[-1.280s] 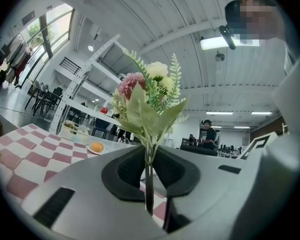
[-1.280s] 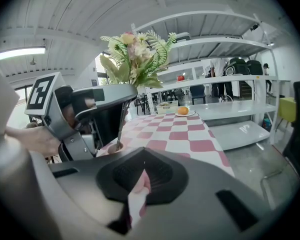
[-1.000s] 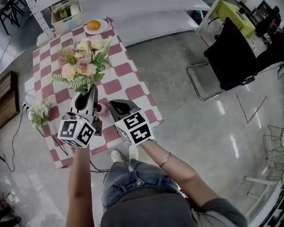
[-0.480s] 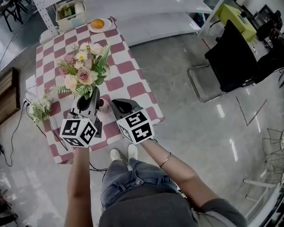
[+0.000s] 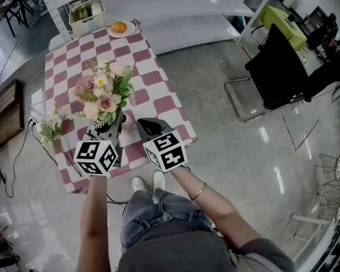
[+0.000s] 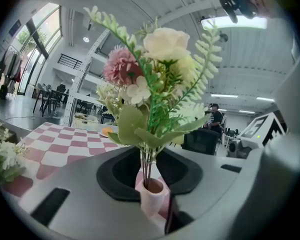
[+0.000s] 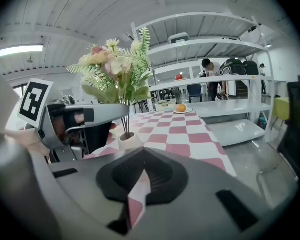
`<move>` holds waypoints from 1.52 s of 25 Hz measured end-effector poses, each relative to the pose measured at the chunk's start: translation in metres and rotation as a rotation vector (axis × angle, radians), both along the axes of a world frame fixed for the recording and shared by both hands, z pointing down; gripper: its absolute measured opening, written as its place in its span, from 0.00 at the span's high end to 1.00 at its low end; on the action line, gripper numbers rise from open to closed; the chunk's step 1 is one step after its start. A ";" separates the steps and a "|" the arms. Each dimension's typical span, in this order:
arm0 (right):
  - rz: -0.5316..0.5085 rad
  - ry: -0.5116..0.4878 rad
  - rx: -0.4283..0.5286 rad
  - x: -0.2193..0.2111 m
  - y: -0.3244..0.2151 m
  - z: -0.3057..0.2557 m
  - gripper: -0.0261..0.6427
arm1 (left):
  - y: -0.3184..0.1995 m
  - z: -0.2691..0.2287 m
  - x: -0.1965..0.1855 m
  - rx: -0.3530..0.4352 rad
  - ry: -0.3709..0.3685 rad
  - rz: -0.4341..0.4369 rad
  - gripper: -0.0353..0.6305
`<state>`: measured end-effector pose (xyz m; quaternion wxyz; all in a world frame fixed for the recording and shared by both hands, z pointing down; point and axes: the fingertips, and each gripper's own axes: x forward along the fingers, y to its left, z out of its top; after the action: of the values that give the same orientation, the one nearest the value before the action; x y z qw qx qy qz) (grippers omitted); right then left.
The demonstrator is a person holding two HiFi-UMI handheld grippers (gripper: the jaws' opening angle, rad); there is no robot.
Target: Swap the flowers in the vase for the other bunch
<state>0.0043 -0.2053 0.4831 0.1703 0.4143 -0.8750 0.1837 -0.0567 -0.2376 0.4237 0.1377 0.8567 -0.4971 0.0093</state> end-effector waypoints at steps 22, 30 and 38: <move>-0.015 -0.007 0.015 0.006 0.016 -0.004 0.95 | 0.023 0.009 0.004 -0.031 -0.096 -0.036 0.66; -0.025 -0.012 0.013 0.009 0.022 -0.004 0.95 | 0.035 0.010 -0.002 -0.040 -0.090 -0.081 0.63; -0.042 -0.005 0.000 0.009 0.034 0.003 0.95 | 0.055 0.020 -0.012 -0.056 -0.065 -0.126 0.63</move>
<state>0.0131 -0.1708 0.4857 0.1718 0.3952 -0.8840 0.1813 -0.0683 -0.1821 0.4438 0.1457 0.8188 -0.5537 0.0424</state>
